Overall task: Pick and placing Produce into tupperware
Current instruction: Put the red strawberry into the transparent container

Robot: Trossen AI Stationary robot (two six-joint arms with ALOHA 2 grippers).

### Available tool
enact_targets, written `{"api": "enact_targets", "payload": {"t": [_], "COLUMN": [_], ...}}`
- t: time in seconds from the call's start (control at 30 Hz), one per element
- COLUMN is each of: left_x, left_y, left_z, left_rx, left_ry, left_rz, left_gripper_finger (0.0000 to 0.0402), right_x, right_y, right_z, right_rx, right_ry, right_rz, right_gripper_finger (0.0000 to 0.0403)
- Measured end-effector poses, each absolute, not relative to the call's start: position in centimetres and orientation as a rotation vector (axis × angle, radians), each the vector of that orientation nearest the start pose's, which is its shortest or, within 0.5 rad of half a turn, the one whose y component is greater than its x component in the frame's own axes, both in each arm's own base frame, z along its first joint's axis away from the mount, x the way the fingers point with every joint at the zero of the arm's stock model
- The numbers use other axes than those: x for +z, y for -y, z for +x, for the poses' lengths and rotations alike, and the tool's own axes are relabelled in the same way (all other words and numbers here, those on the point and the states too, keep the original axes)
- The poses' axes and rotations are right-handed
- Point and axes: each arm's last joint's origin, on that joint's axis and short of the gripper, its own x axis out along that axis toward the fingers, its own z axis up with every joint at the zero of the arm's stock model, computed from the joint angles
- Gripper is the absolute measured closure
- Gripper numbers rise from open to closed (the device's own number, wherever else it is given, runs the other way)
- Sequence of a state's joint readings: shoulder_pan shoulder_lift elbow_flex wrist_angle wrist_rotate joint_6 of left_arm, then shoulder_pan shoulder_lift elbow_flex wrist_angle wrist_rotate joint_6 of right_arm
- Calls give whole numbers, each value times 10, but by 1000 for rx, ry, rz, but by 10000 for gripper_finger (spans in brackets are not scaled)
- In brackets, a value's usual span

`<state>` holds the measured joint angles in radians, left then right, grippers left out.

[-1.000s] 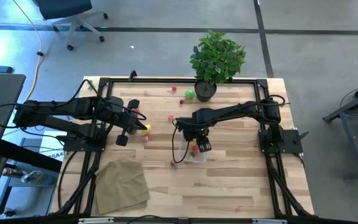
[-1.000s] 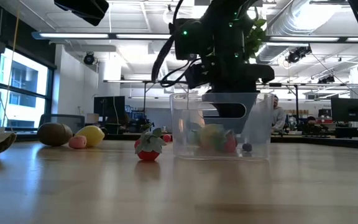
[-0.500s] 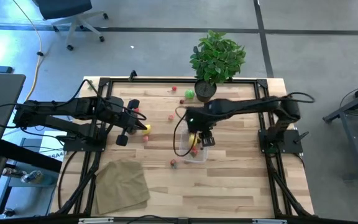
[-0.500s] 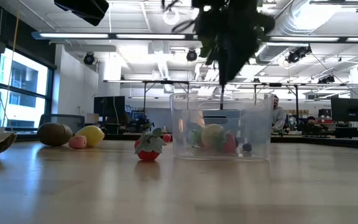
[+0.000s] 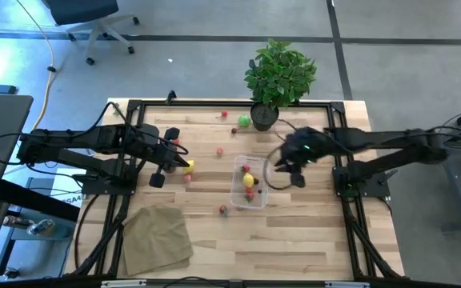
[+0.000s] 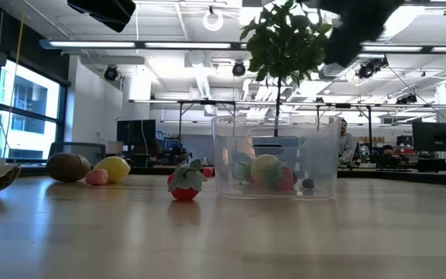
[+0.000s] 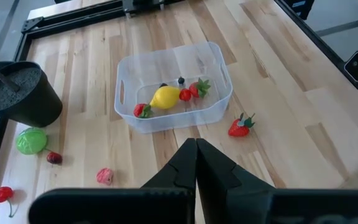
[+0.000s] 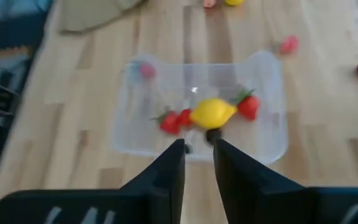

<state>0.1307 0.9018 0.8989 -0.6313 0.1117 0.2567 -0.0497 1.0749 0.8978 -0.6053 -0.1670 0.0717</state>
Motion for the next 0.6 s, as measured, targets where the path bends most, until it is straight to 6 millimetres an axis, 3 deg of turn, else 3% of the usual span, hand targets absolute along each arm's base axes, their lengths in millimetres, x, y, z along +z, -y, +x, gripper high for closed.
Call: {"api": "enact_targets", "payload": {"t": [0.27, 0.43, 0.6], "left_x": [311, 311, 313], "left_y": [-20, -20, -23], "left_z": [177, 177, 179], "left_rx": [-110, -109, -48], "left_ry": [-644, -645, -643], "left_rz": [301, 323, 479], "left_gripper_finger": [401, 401, 401], "right_x": [244, 230, 228], "right_y": [0, 1, 4], "right_z": [161, 147, 143], "right_rx": [31, 35, -51], "right_ry": [-537, -455, -440], "right_rz": [244, 159, 53], "right_gripper_finger": [329, 329, 329]}}
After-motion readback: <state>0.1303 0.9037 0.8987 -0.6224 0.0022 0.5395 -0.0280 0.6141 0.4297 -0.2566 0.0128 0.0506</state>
